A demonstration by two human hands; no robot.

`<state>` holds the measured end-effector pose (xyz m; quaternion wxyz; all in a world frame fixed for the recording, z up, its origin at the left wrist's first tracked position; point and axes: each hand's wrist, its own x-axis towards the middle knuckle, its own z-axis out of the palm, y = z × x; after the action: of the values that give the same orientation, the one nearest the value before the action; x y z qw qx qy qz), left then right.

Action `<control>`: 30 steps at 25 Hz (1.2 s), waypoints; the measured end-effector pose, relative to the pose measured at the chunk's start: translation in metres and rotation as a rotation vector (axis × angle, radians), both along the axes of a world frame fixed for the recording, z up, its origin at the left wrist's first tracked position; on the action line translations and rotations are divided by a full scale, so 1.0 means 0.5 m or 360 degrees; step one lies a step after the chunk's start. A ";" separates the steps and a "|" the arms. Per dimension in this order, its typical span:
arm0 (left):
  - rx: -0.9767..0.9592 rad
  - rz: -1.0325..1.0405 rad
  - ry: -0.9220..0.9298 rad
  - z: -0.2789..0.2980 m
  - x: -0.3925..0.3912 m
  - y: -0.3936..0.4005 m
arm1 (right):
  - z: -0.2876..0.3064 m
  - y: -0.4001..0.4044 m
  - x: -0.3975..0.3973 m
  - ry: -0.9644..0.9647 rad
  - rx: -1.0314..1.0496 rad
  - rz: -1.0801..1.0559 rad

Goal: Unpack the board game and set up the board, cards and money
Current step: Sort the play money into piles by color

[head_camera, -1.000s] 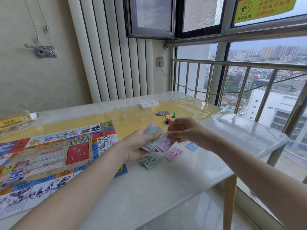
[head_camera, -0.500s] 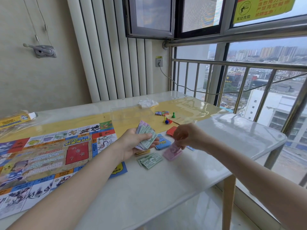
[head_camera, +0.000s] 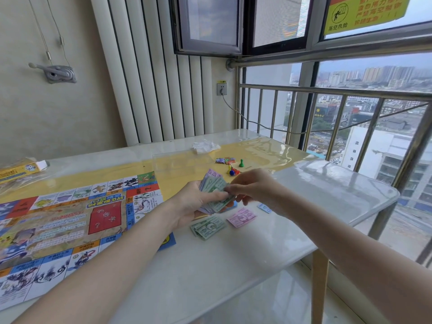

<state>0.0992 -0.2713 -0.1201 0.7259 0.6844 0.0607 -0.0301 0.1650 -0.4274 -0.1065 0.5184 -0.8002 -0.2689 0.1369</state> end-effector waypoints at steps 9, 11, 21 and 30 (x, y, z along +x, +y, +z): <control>-0.0198 -0.0013 0.0074 0.011 0.001 0.020 | -0.001 0.007 0.009 0.0158 0.0211 -0.0161; -0.0097 0.0054 0.0073 0.008 0.004 0.025 | 0.005 0.009 0.007 0.0153 0.0239 -0.0115; 0.0179 0.0052 0.0046 0.004 -0.006 0.044 | 0.013 0.017 0.005 0.0060 -0.0084 -0.0021; 0.0079 0.0222 -0.0020 0.003 -0.006 0.050 | 0.011 0.020 -0.003 0.0027 -0.0173 0.0068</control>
<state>0.0962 -0.2462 -0.1184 0.7094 0.6965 0.1044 0.0262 0.1634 -0.4175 -0.1010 0.4735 -0.8200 -0.2736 0.1691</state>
